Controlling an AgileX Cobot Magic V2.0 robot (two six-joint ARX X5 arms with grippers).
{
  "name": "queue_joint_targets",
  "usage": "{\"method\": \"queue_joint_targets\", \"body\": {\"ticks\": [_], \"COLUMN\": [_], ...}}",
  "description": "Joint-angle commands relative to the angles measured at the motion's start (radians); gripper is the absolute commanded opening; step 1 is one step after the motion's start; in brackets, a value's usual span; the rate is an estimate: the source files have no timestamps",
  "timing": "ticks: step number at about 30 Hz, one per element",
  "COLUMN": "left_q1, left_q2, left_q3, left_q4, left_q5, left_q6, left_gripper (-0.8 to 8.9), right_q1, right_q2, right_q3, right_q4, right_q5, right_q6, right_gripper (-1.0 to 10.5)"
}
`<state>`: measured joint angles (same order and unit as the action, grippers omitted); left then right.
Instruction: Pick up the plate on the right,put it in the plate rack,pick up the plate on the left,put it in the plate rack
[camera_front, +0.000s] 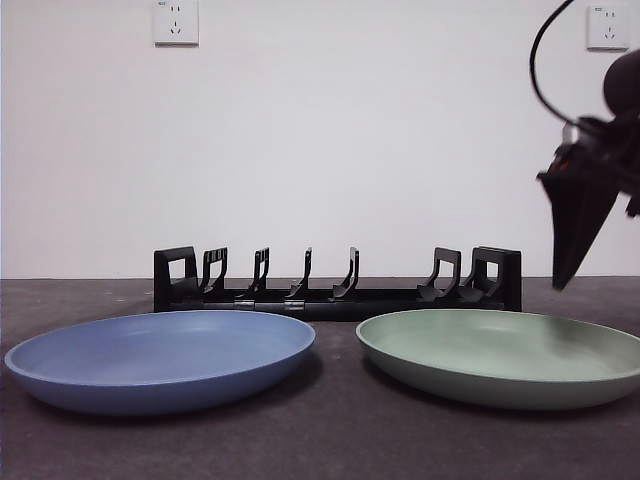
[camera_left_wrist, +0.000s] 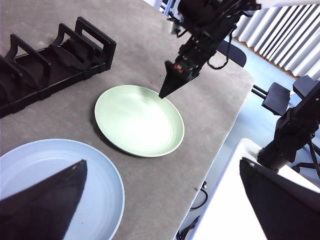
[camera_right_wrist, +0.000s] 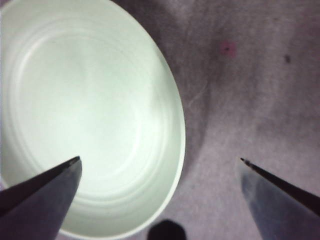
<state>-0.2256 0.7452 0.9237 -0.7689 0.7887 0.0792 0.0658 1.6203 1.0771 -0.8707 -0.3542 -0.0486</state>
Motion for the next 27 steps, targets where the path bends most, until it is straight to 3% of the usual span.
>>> {"method": "queue_joint_targets", "body": {"ticks": [1,4,8,12,21,27], "left_q1": [-0.003,-0.003,-0.003,-0.003,-0.028,-0.085], "left_q2": [0.001,0.001,0.001,0.003,0.029,0.053], "left_q3": [0.002,0.002,0.002,0.002,0.002,0.002], "left_q4": [0.008,0.008,0.008,0.007,0.007,0.006], "left_q5": [0.004,0.004,0.004,0.004,0.003,-0.006], "left_q6": [0.016,0.016,0.016,0.019,0.031,0.073], "left_gripper": [6.59,6.59,6.59,6.59,6.59,6.59], "right_q1": [0.015,0.026,0.027,0.027,0.027,0.026], "right_q2": [0.038,0.065,0.08,0.087,0.119,0.122], "right_q3": [0.001,0.001,0.0,0.0,-0.002,-0.003], "right_q4": [0.015,0.033,0.045,0.047,0.056,0.069], "right_q5": [0.006,0.006,0.007,0.006,0.007,0.007], "right_q6": [0.003,0.003,0.004,0.003,0.004,0.003], "right_gripper": [5.1,4.3,4.1,1.8,1.7,-0.2]}}
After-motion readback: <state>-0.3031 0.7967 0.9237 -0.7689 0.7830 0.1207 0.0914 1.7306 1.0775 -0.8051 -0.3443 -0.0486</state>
